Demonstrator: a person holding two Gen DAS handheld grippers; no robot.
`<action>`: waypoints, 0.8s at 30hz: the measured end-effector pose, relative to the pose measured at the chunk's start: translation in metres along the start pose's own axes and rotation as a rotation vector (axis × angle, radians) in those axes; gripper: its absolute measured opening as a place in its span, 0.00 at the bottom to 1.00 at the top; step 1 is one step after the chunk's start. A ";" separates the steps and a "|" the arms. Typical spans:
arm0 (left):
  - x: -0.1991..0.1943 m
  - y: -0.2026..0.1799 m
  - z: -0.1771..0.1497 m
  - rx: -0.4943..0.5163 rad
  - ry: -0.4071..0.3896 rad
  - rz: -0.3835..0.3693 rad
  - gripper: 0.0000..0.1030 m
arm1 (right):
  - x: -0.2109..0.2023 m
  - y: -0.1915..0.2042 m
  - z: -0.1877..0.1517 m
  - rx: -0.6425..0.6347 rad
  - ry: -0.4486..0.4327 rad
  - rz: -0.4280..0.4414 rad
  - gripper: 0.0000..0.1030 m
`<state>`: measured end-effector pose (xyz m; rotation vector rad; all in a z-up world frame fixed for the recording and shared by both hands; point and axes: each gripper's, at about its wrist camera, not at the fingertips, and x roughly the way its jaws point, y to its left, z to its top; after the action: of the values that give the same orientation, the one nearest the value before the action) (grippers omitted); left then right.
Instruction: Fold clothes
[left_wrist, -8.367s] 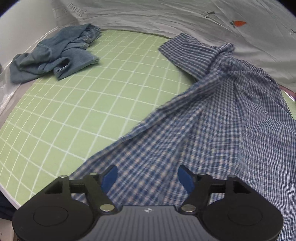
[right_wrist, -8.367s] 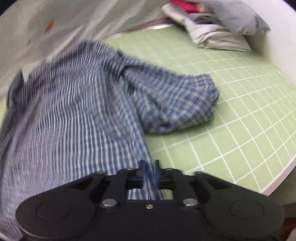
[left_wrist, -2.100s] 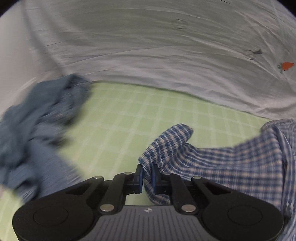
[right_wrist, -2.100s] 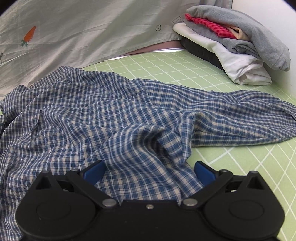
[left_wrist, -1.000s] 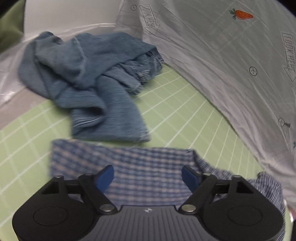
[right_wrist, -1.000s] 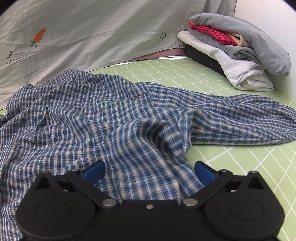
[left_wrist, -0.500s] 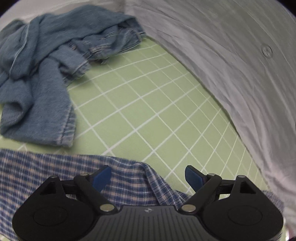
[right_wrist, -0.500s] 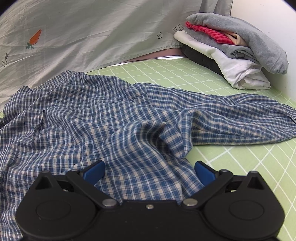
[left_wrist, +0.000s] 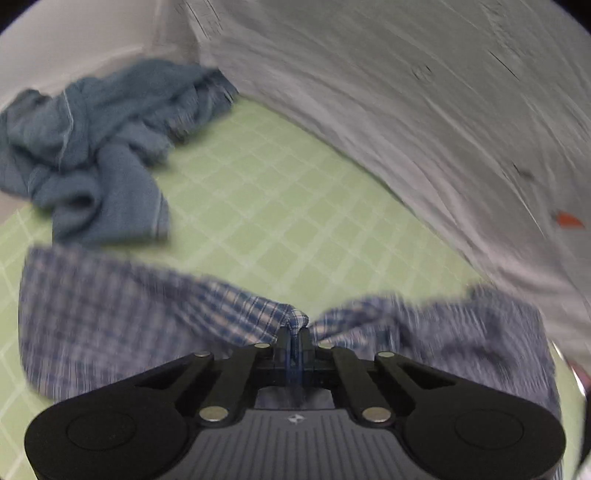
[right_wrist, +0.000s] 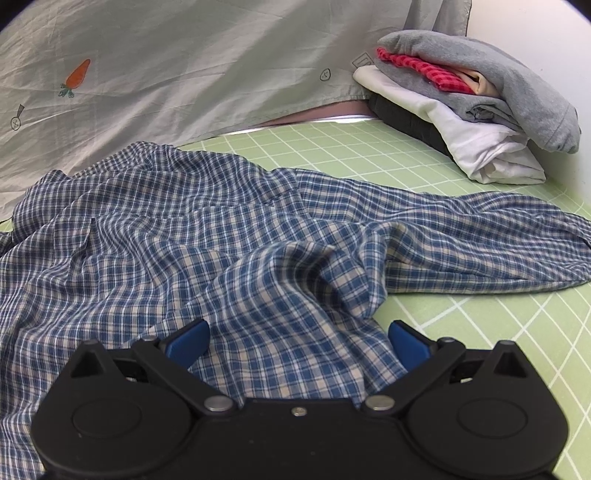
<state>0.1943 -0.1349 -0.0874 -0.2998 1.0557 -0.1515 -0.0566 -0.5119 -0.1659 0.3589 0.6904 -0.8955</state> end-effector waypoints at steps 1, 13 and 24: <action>-0.003 0.003 -0.015 0.000 0.048 -0.019 0.03 | -0.001 0.000 -0.001 -0.001 -0.008 0.001 1.00; 0.013 0.032 -0.054 -0.081 0.109 -0.100 0.33 | -0.006 -0.004 -0.007 -0.035 -0.044 0.042 1.00; 0.070 0.096 0.013 -0.424 0.036 0.036 0.75 | -0.007 -0.004 -0.009 -0.033 -0.054 0.039 1.00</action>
<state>0.2378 -0.0597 -0.1701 -0.6620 1.1239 0.1034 -0.0661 -0.5053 -0.1676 0.3164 0.6457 -0.8530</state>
